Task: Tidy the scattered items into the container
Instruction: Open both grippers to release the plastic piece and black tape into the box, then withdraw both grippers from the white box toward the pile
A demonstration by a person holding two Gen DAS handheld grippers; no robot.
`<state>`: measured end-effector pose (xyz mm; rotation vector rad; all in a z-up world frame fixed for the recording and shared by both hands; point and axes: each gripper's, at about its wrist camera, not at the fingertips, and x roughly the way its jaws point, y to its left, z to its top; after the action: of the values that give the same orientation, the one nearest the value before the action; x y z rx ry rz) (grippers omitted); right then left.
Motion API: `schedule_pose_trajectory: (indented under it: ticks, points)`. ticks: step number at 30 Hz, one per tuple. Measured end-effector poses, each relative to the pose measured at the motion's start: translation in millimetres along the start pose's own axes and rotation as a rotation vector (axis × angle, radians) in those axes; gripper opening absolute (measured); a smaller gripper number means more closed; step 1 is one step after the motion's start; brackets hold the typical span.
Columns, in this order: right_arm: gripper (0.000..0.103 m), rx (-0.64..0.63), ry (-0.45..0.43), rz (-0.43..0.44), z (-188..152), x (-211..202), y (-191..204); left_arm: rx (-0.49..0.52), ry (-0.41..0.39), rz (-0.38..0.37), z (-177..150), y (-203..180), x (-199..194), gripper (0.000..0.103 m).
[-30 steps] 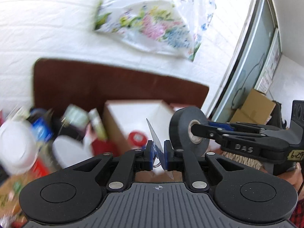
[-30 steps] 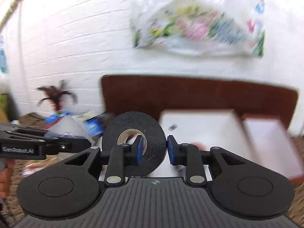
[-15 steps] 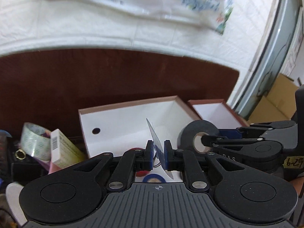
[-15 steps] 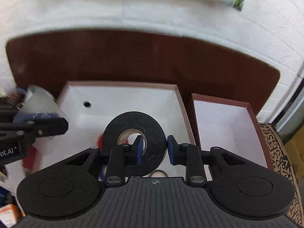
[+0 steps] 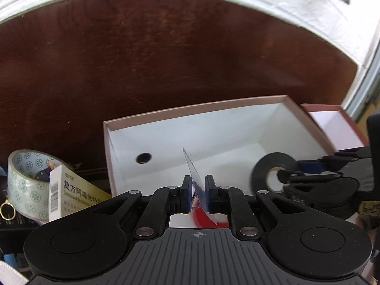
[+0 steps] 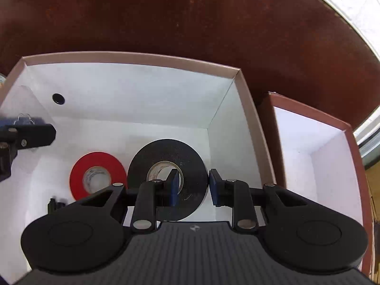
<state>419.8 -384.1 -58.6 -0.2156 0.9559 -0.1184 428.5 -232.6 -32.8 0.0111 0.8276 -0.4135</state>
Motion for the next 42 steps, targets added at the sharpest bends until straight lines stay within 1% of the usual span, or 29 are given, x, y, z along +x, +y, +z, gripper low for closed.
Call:
schedule_pose_trajectory:
  ticks: [3, 4, 6, 7, 8, 9, 10, 11, 12, 13, 14, 15, 17, 18, 20, 21, 23, 28, 30, 31, 35, 37, 42]
  points:
    - [0.03, 0.005, 0.004, 0.005, 1, 7, 1, -0.002, 0.001, 0.001, 1, 3, 5, 0.008]
    - [0.031, 0.008, 0.004, 0.005, 1, 8, 2, 0.003, 0.0, 0.005, 1, 3, 5, 0.018]
    - [0.032, 0.007, -0.005, 0.006, 1, 10, 3, 0.006, -0.014, 0.011, 1, 2, 3, 0.031]
    - [0.035, 0.006, -0.012, 0.008, 0, 9, 3, 0.005, -0.026, 0.0, 1, 1, 1, 0.041]
    - [0.038, 0.007, -0.03, 0.013, -2, 6, 3, 0.004, -0.036, -0.026, 0, 1, -1, 0.056]
    - [0.042, 0.009, -0.046, 0.023, -5, 2, 1, 0.006, -0.045, -0.058, 0, -1, -4, 0.063]
    - [0.05, 0.009, -0.061, 0.034, -3, -3, 1, 0.016, -0.053, -0.075, -1, -4, -8, 0.08]
    - [0.058, 0.007, -0.076, 0.04, -3, -9, 1, 0.012, -0.068, -0.025, -2, -7, -14, 0.093]
    - [0.067, 0.005, -0.092, 0.015, -3, -14, 1, 0.011, -0.097, 0.039, -2, -11, -18, 0.101]
    - [0.085, -0.001, -0.121, -0.007, -4, -21, 0, 0.023, -0.136, 0.086, -3, -12, -24, 0.103]
    - [0.086, -0.001, -0.15, 0.003, -5, -29, -1, 0.044, -0.17, 0.1, -5, -13, -30, 0.103]
    - [0.086, 0.009, -0.164, 0.032, -7, -36, -3, 0.064, -0.184, 0.095, -6, -13, -35, 0.103]
    - [0.087, 0.022, -0.175, 0.078, -11, -50, -6, 0.076, -0.182, 0.073, -8, -11, -42, 0.103]
    - [0.088, 0.019, -0.186, 0.087, -14, -58, -6, 0.07, -0.182, 0.068, -10, -9, -46, 0.103]
    - [0.098, 0.008, -0.201, 0.077, -20, -70, -6, 0.058, -0.185, 0.062, -15, -7, -54, 0.103]
    - [0.099, 0.004, -0.203, 0.075, -23, -76, -5, 0.055, -0.183, 0.058, -18, -6, -58, 0.103]
    - [0.1, 0.006, -0.208, 0.081, -29, -86, -5, 0.059, -0.179, 0.051, -22, -6, -64, 0.103]
    - [0.101, 0.024, -0.195, 0.098, -41, -109, -2, 0.048, -0.166, 0.067, -35, -8, -85, 0.103]
    - [0.101, 0.027, -0.215, 0.106, -48, -122, 1, 0.039, -0.169, 0.071, -44, -9, -99, 0.103]
    - [0.102, 0.035, -0.229, 0.113, -52, -122, 0, 0.035, -0.176, 0.066, -49, -7, -110, 0.103]
    - [0.102, 0.069, -0.286, 0.134, -74, -153, 5, 0.005, -0.19, 0.051, -70, -4, -142, 0.103]
    - [0.102, 0.085, -0.313, 0.141, -86, -169, 8, -0.006, -0.209, 0.047, -83, -4, -161, 0.103]
    - [0.102, 0.102, -0.381, 0.144, -121, -212, 25, 0.01, -0.254, 0.026, -121, 0, -206, 0.103]
